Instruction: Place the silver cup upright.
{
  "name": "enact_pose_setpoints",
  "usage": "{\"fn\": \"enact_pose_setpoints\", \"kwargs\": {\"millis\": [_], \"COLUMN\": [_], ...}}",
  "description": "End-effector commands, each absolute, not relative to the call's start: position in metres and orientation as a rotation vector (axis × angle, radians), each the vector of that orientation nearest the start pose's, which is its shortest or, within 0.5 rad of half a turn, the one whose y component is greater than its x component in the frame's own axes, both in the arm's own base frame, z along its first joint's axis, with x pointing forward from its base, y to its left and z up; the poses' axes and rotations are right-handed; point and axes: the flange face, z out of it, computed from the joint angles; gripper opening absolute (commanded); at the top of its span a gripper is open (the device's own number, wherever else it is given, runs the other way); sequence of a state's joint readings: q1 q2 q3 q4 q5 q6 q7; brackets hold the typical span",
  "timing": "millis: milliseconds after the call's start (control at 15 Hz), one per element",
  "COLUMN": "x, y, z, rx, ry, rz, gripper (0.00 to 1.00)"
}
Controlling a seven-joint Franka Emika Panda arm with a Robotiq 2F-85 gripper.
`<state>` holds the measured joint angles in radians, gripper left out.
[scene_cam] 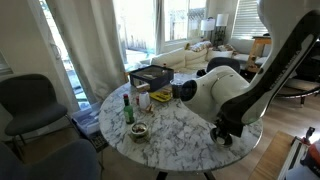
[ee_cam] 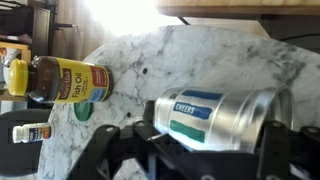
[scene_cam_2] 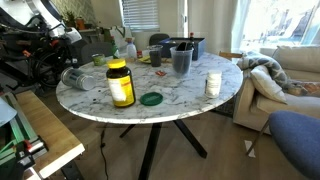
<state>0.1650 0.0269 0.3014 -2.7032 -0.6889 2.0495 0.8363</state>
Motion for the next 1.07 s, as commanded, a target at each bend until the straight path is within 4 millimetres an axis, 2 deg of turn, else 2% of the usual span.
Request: {"fn": "enact_pose_setpoints", "kwargs": {"millis": [0,133,267,467,600,733,867,1000], "x": [0.317,0.320,0.324,0.336,0.347,0.355,0.358,0.352], "y": [0.113,0.109,0.105,0.101,0.096,0.083,0.057,0.032], "z": [0.174,0.172,0.178,0.205,0.226,0.246,0.269,0.293], "rx": [2.312,2.275,2.244,2.256,2.343,2.459,2.558,2.660], "ry": [0.217,0.225,0.218,0.165,0.111,0.055,0.022,0.039], "rz": [-0.302,-0.319,-0.329,-0.336,-0.331,-0.361,-0.380,-0.374], "gripper": [0.50,0.37,0.21,0.00,0.00,0.01,0.01,0.01]}}
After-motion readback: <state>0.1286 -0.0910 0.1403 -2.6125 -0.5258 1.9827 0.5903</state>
